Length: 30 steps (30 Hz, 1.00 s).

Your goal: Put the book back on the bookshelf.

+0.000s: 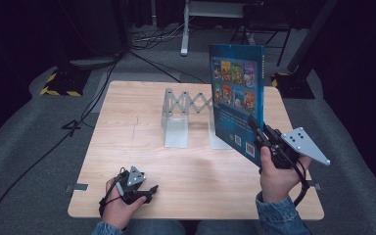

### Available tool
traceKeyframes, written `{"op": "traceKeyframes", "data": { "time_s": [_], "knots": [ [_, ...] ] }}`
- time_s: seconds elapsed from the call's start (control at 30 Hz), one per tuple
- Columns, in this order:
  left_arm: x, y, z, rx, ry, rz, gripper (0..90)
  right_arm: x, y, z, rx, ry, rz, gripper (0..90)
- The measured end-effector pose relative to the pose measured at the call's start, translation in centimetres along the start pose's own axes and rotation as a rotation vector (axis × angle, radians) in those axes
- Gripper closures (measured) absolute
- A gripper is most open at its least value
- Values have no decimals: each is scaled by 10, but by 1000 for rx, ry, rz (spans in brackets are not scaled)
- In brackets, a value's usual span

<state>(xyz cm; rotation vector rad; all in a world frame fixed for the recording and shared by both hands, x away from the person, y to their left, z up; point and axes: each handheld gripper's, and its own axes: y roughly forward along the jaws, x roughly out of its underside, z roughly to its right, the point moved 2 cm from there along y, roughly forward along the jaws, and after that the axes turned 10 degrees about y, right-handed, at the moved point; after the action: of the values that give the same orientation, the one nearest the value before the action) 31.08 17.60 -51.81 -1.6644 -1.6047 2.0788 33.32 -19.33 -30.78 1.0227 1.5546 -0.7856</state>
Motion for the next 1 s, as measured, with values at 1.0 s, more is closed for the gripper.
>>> {"op": "traceKeyframes", "data": {
  "time_s": [1.0],
  "knots": [
    [3, -3, 3, -10, -11, 0, 285, 26, 55, 7, 151, -76, 32, 838]
  ]
}}
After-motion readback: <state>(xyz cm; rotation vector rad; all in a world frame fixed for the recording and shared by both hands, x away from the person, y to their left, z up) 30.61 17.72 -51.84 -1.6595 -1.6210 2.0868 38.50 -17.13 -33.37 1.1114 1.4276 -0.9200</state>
